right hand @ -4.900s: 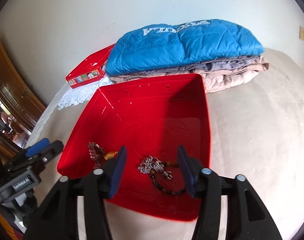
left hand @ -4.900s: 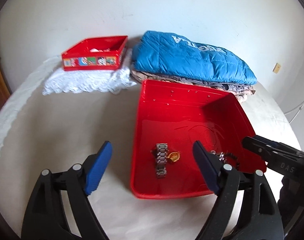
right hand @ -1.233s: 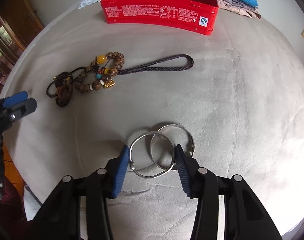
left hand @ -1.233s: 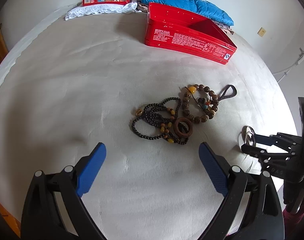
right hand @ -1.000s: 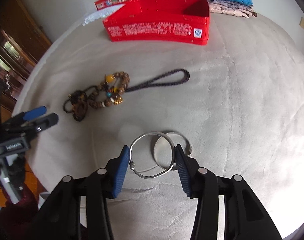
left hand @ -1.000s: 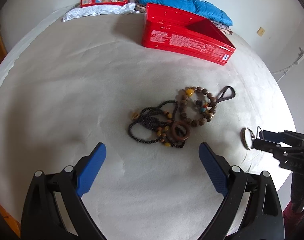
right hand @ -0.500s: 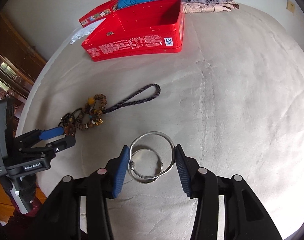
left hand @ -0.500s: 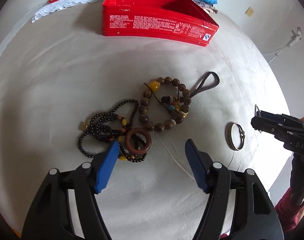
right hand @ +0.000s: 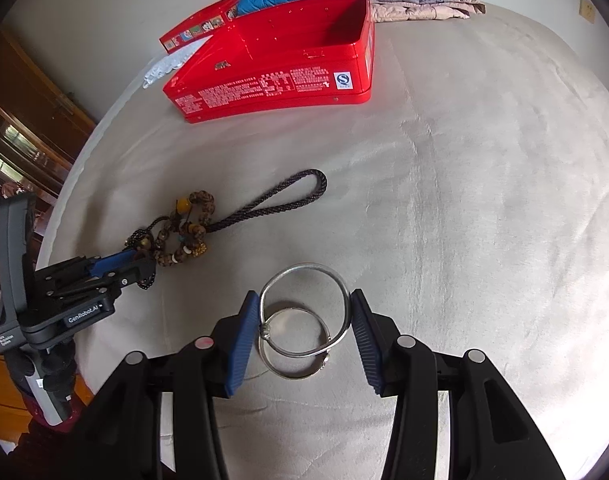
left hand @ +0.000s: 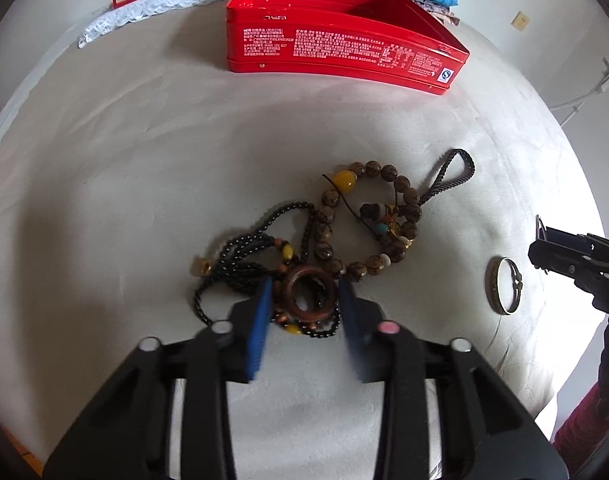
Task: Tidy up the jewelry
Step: 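Grasp the brown wooden ring with the left tool while the right tool holds the bangle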
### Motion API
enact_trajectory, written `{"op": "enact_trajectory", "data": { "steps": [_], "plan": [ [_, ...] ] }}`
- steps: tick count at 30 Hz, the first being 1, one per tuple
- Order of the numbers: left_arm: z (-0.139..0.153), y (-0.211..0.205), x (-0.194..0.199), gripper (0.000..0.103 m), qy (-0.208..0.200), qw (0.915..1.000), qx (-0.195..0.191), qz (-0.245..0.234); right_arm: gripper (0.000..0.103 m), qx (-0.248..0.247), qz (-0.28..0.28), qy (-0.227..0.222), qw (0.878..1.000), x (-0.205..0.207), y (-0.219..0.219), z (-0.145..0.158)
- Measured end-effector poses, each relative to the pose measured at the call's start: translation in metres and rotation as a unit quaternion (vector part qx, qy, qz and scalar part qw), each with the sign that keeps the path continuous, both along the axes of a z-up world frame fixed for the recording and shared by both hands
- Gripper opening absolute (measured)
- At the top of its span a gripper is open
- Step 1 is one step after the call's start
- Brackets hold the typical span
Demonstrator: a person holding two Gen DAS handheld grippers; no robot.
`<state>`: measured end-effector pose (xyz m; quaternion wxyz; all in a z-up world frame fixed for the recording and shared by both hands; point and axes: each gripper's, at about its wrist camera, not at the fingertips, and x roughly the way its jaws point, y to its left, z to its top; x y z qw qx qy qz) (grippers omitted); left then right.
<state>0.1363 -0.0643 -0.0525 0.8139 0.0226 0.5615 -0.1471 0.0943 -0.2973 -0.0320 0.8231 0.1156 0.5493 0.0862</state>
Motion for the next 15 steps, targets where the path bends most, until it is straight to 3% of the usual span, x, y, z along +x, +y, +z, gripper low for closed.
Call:
{"op": "enact_trajectory", "data": {
  "steps": [15],
  "plan": [
    [0.038, 0.028, -0.015, 0.027, -0.043, 0.9984, -0.036, 0.005, 0.047, 0.006, -0.003, -0.010, 1.000, 0.004, 0.001, 0.007]
  ]
}}
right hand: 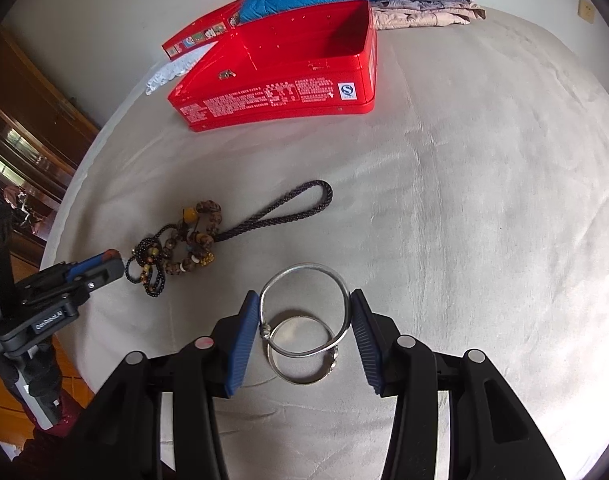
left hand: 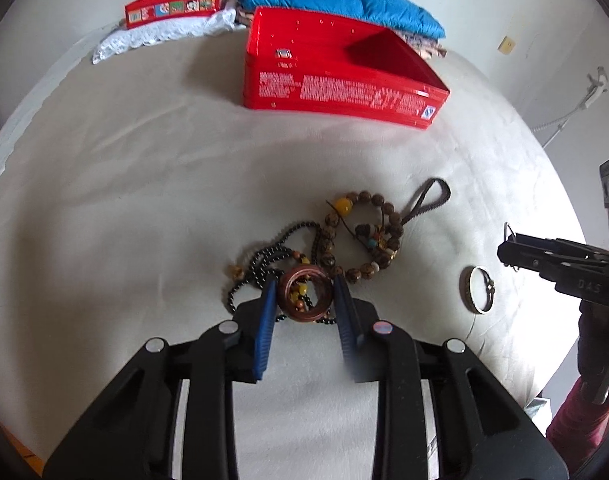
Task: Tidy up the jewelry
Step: 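Grasp the brown wooden ring with the left tool while the right tool holds the bangle, then carry the ring into the red box with the left tool while the right tool drops the bangle in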
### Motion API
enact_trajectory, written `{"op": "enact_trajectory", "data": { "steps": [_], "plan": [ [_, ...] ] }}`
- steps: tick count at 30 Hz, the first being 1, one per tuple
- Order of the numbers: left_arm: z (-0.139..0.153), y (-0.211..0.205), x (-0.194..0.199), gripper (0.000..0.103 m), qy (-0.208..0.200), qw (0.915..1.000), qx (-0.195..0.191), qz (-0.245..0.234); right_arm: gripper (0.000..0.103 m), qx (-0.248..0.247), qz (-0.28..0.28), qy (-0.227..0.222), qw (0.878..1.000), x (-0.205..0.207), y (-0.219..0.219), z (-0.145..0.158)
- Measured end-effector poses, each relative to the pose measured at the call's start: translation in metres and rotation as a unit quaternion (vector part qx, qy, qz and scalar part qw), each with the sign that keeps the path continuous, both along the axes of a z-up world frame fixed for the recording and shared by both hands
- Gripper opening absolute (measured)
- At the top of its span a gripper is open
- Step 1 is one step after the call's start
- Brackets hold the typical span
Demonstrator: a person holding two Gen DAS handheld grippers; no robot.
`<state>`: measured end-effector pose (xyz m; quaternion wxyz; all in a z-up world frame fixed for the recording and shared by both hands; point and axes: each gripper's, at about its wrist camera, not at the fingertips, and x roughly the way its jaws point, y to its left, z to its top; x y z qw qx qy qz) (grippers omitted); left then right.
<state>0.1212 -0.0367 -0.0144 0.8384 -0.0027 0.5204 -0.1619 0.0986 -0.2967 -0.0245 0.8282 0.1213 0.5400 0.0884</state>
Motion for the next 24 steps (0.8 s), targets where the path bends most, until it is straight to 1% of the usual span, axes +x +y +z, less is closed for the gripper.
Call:
{"op": "enact_trajectory", "data": {
  "steps": [2, 8, 12, 18, 21, 24],
  "plan": [
    [0.000, 0.002, 0.003, 0.027, 0.000, 1.0000, -0.002, 0.003, 0.047, -0.001, -0.001, 0.000, 1.000, 0.003, 0.000, -0.001],
    [-0.023, 0.001, 0.009, 0.027, 0.028, 0.9996, -0.002, 0.003, 0.047, 0.006, 0.002, 0.013, 1.000, 0.012, 0.003, -0.013],
    [-0.029, -0.002, 0.009, 0.027, 0.034, 0.9994, -0.002, -0.001, 0.047, 0.009, 0.006, 0.014, 1.000, 0.015, 0.005, -0.016],
    [-0.016, -0.005, 0.016, 0.027, 0.016, 0.9998, -0.007, -0.002, 0.047, 0.010, 0.012, -0.004, 1.000, 0.019, 0.007, -0.005],
    [-0.007, -0.008, 0.024, 0.027, 0.009, 0.9999, -0.008, -0.003, 0.047, 0.012, 0.014, -0.018, 1.000, 0.026, 0.009, 0.007],
    [0.006, -0.014, 0.037, 0.027, -0.006, 0.9999, -0.008, -0.002, 0.047, 0.013, 0.013, -0.041, 0.999, 0.038, 0.010, 0.024]
  ]
}}
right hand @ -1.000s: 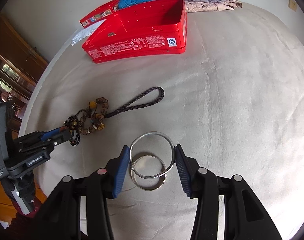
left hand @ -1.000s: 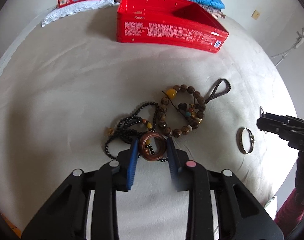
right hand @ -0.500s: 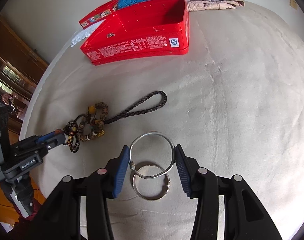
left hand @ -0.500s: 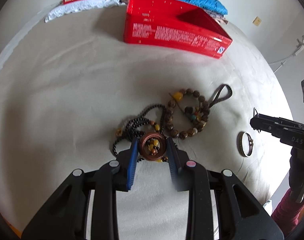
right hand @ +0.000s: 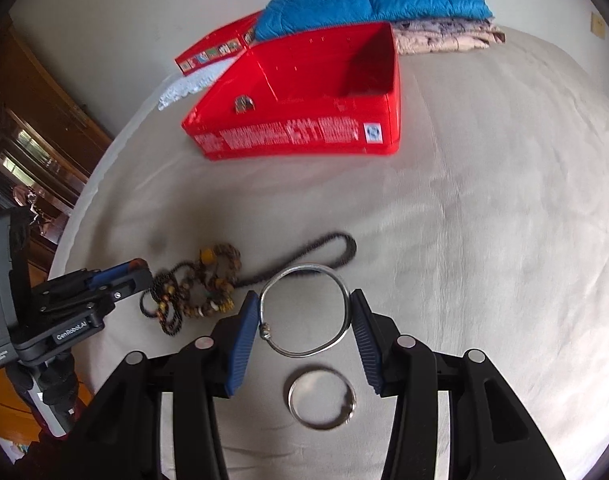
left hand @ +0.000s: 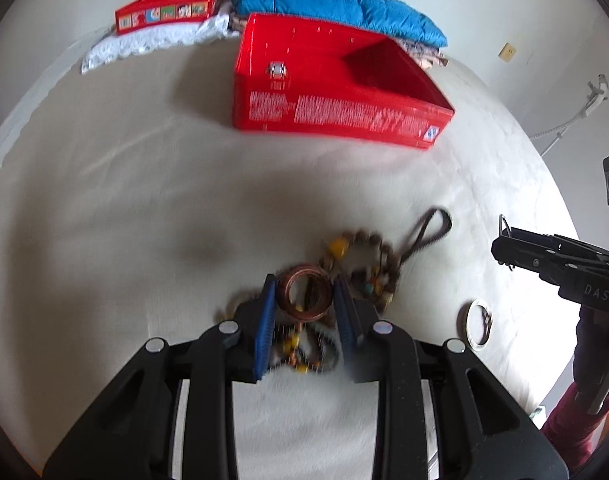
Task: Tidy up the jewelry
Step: 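Carry the ring into the red box with the left tool while the right tool drops the bangle in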
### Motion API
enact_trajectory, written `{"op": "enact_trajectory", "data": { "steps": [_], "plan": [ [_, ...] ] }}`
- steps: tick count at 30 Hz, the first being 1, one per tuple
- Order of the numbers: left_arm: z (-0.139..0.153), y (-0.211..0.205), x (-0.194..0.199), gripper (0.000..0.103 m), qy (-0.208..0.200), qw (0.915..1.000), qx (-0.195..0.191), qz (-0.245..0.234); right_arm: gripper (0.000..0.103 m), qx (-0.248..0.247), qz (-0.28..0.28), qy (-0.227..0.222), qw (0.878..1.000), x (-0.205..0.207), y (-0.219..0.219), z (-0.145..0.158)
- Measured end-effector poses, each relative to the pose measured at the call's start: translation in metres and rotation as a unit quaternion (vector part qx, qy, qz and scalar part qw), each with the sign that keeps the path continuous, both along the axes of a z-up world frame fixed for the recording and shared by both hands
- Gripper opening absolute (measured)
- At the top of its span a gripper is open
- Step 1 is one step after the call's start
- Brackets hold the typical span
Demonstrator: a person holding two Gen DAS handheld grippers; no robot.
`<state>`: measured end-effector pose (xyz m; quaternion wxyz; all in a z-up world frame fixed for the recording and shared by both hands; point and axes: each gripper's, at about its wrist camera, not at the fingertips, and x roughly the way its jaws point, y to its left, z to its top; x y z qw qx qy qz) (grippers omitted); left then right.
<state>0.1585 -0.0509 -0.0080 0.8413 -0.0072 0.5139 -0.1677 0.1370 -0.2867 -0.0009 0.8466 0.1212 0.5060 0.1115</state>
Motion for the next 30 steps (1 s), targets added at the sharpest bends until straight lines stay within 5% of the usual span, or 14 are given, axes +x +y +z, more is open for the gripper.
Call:
{"op": "enact_trajectory", "data": {
  "steps": [16, 30],
  "plan": [
    [0.046, -0.033, 0.123, 0.027, -0.036, 0.9989, -0.011, 0.029, 0.047, 0.039, -0.038, -0.043, 0.998, 0.139, -0.016, 0.036],
    [0.003, -0.058, 0.223, 0.027, 0.005, 0.9994, -0.013, 0.032, 0.047, 0.014, -0.033, -0.005, 0.999, 0.219, -0.004, -0.019]
  ]
}}
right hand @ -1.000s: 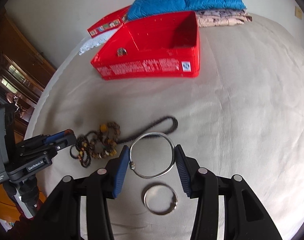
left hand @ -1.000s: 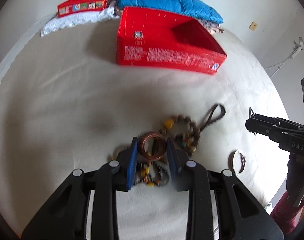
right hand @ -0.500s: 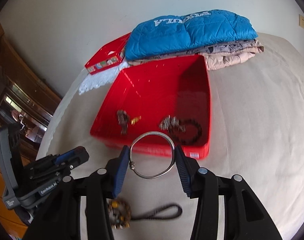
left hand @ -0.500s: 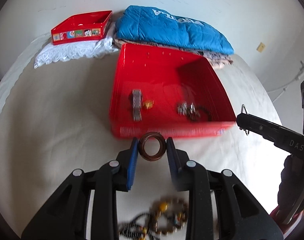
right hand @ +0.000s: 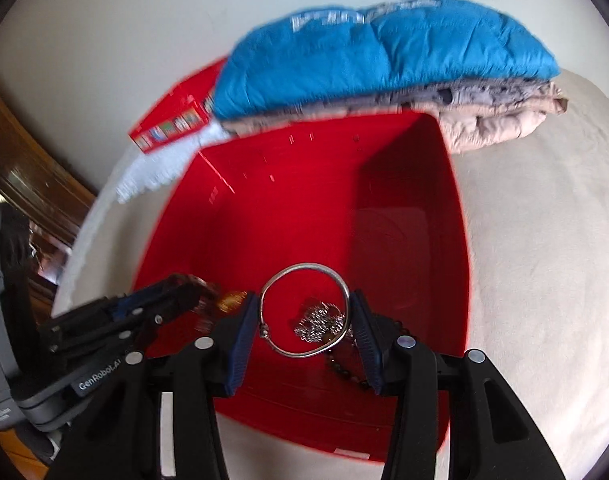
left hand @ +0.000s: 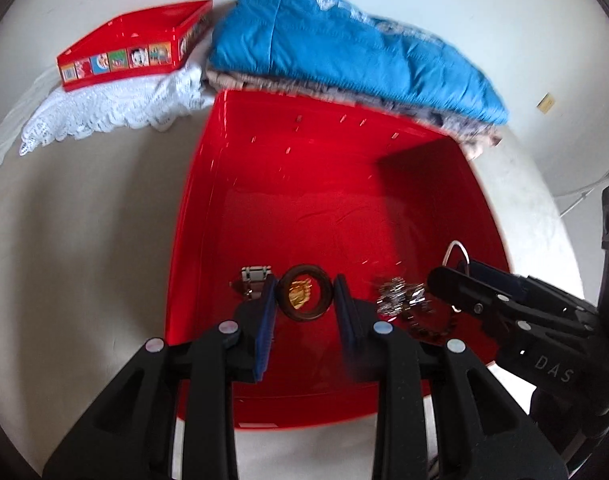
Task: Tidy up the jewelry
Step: 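Carry the ring into the red box with the left tool while the right tool drops the bangle in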
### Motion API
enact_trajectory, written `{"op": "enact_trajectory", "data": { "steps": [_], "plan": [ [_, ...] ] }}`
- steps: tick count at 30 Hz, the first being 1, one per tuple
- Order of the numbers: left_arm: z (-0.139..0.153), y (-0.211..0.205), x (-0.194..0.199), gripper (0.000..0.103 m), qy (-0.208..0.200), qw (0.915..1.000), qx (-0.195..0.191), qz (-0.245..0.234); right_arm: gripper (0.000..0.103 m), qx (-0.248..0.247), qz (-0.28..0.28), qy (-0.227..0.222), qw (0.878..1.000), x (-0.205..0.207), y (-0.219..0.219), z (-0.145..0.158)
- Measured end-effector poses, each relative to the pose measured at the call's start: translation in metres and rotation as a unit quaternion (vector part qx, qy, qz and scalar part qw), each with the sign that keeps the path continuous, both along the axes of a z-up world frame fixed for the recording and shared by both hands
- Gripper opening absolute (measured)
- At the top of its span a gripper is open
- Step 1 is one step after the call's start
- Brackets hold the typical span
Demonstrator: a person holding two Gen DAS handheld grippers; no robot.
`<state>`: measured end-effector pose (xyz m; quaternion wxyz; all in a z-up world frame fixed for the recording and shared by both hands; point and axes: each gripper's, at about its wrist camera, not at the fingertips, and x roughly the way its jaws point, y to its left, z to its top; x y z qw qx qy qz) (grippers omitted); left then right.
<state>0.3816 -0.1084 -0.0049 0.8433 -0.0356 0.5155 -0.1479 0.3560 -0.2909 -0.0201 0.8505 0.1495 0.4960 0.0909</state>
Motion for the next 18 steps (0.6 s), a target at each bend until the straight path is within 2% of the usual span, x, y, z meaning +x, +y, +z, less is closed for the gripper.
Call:
{"op": "enact_trajectory", "data": {
  "steps": [10, 12, 15, 16, 18],
  "plan": [
    [-0.010, -0.001, 0.003, 0.028, 0.005, 0.9999, 0.011, -0.004, 0.047, -0.031, 0.008, -0.011, 0.999, -0.002, 0.008, -0.001],
    [-0.009, -0.001, 0.003, 0.031, 0.006, 0.9999, 0.010, -0.006, 0.056, -0.038, 0.007, -0.016, 0.999, -0.001, 0.009, 0.000],
    [-0.007, -0.001, 0.000, 0.041, 0.002, 0.9999, 0.007, -0.010, 0.056, -0.052, 0.003, -0.027, 0.998, -0.003, 0.009, 0.005],
    [-0.005, 0.000, -0.002, 0.052, -0.004, 0.9999, 0.010, -0.007, 0.056, -0.055, 0.001, -0.030, 0.998, -0.004, 0.009, 0.007],
    [-0.002, 0.000, -0.005, 0.054, -0.014, 0.9998, 0.014, -0.004, 0.056, -0.054, -0.001, -0.037, 0.998, -0.006, 0.007, 0.011]
  ]
}}
